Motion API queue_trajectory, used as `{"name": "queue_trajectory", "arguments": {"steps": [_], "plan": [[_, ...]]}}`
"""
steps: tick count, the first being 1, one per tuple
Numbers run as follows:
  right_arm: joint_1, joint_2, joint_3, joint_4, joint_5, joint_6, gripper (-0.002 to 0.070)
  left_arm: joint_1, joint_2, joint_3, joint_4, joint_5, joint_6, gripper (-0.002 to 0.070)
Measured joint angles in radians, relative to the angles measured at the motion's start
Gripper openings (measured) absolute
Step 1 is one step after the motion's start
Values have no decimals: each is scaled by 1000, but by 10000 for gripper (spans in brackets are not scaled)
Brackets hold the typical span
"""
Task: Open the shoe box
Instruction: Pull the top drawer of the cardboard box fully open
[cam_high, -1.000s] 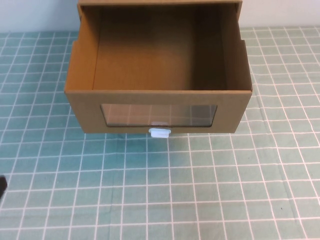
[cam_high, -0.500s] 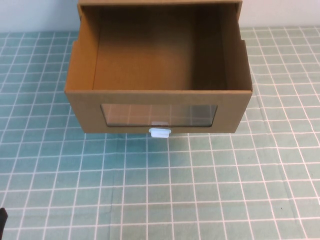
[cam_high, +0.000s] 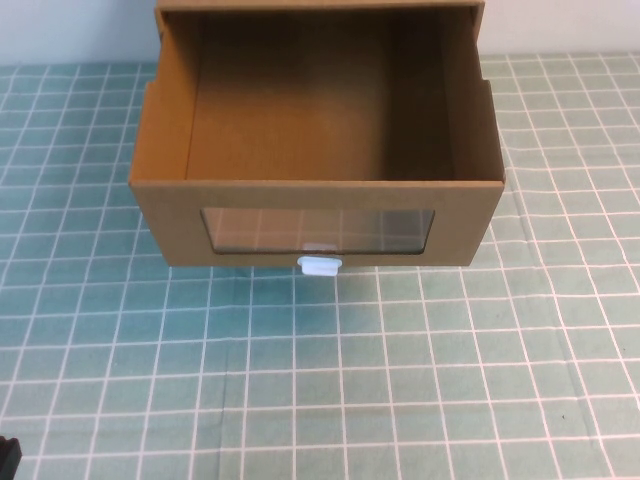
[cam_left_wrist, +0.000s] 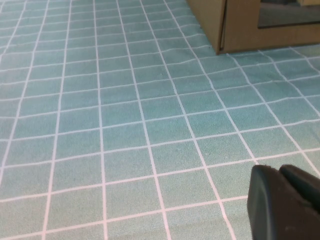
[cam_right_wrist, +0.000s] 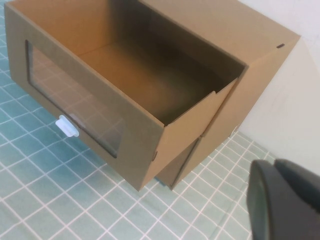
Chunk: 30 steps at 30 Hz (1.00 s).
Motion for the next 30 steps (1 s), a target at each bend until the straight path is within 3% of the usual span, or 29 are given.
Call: {"name": "queue_trajectory", "arguments": {"steps": [22,25,30], "plan": [[-3,-11,0,0,0,0,-13,0,-2,0,4,0,0,-5],[-69,-33,0,4,-3,7,-13,0,-2,0,4,0,0,-5],[-309,-86,48,123,-114,157,-13,0,-2,0,4,0,0,-5]]}}
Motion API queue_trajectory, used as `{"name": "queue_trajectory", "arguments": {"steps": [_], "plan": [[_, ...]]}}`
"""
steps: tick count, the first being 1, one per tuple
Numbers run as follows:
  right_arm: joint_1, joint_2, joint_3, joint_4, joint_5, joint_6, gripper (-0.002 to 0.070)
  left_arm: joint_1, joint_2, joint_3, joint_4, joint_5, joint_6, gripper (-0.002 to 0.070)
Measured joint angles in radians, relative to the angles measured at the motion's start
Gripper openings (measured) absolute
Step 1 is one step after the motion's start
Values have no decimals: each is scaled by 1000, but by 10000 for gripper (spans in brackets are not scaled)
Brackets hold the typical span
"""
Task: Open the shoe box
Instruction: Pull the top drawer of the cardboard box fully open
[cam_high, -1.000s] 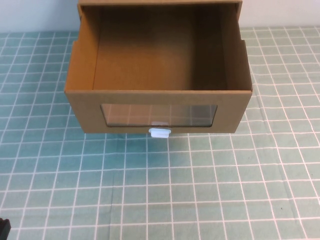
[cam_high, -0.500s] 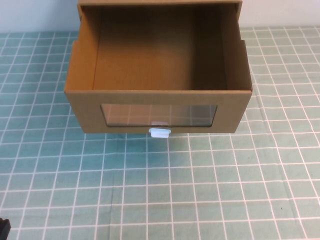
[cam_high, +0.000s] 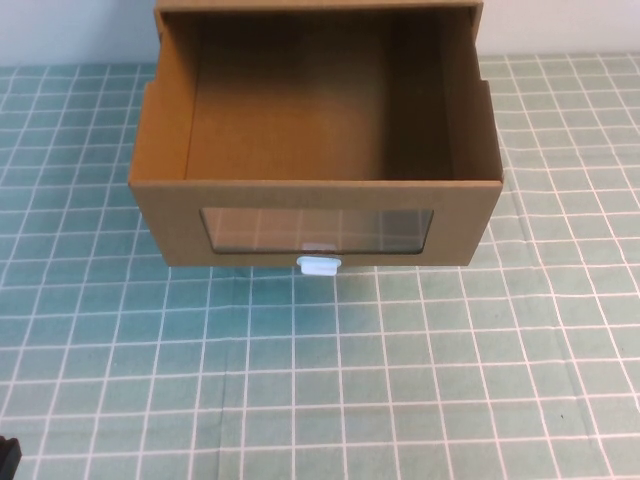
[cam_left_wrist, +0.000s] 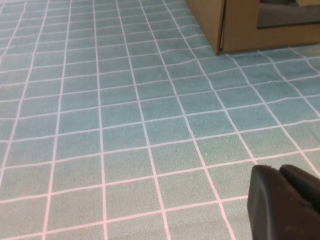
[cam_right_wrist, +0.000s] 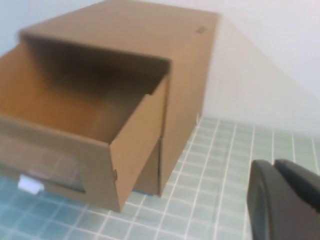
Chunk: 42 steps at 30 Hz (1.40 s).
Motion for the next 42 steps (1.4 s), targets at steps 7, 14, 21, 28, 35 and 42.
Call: {"name": "queue_trajectory", "arguments": {"steps": [7,14,21,28,35,42], "plan": [[-315,-28,130,241,-103,99,-13,0,0,0,0,0,0,-5],[-363,-44,230,257,-135,104,-13,0,0,0,0,0,2,-5],[-444,-222,432,133,-238,104,-13,0,0,0,0,0,2,-5],[-552,-330,648,80,-579,104,-13,0,0,0,0,0,2,-5],[-556,-334,763,467,-677,-242,-13,0,0,0,0,0,2,-5],[-579,-367,772,727,-598,-646,-13,0,0,0,0,0,2,-5]]}}
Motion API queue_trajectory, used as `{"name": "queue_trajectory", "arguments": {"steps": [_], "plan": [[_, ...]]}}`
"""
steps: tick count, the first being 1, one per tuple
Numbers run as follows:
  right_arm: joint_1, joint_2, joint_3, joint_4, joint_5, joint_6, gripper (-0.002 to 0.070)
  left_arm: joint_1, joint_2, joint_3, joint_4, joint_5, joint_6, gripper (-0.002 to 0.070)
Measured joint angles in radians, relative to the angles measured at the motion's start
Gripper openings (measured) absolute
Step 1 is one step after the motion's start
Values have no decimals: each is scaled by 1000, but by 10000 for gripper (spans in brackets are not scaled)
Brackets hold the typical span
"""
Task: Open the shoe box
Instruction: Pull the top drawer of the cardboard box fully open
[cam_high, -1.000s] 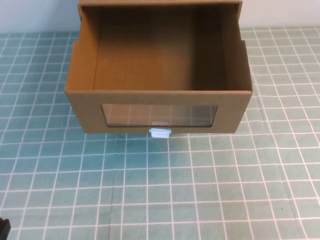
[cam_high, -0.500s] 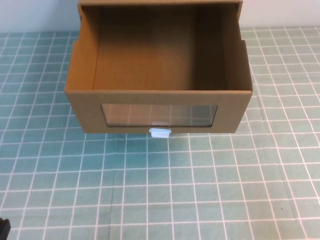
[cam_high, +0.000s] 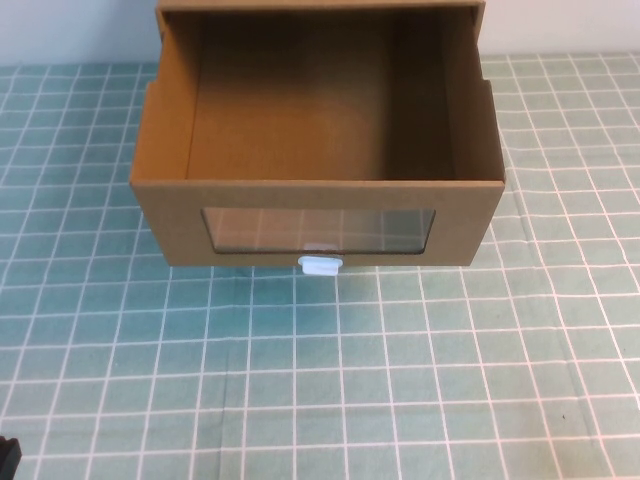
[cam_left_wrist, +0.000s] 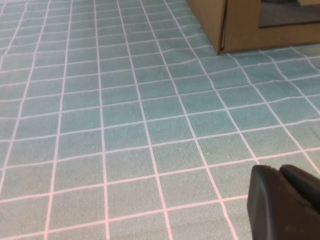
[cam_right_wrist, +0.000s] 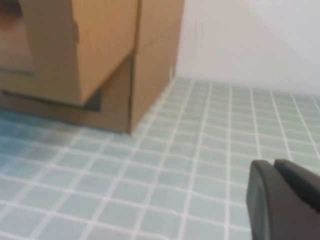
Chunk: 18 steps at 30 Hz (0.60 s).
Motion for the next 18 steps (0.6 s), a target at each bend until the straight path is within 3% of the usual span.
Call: {"name": "queue_trajectory", "arguments": {"steps": [8,18], "plan": [[-125,0,1,11,208,44,-13,0,0,0,0,2,0,-5],[-136,0,1,80,231,73,-13,0,0,0,0,2,0,-5]]}}
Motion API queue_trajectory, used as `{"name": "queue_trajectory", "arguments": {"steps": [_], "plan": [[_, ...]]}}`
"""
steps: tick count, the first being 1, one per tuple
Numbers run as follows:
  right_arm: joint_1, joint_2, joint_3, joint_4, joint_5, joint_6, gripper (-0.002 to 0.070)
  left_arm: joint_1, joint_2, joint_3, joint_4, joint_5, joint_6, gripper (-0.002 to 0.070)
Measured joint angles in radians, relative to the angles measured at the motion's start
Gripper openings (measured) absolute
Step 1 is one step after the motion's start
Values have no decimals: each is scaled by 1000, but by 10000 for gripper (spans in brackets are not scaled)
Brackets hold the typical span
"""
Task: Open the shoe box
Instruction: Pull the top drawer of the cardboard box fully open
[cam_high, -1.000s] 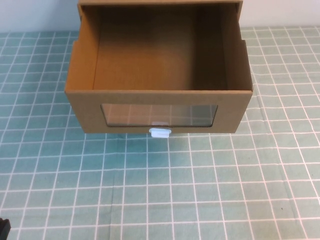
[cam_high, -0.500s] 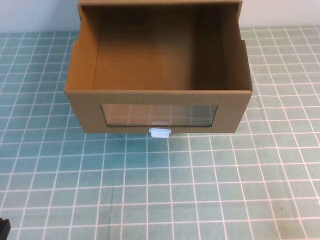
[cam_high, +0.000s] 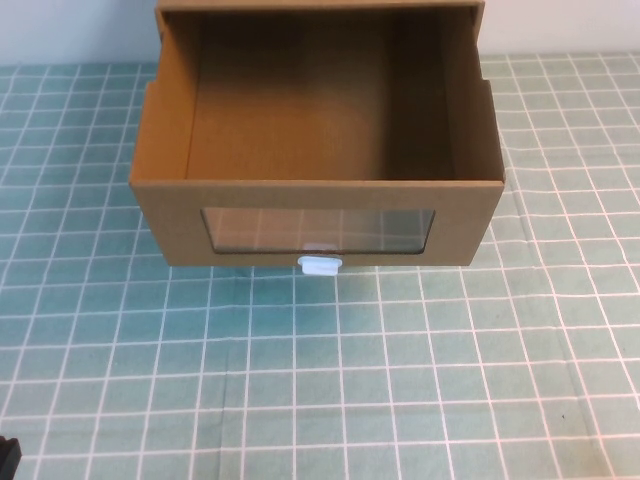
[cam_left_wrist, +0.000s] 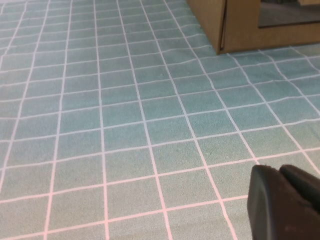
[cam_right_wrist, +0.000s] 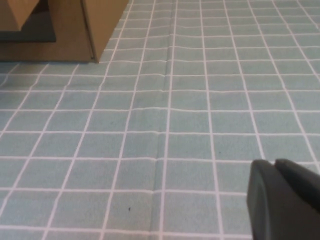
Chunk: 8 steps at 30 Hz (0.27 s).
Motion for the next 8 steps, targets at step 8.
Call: {"name": "queue_trajectory", "arguments": {"steps": [8], "plan": [[0,0,0,12,0,2,-13,0,0,0,0,0,0,-5]]}}
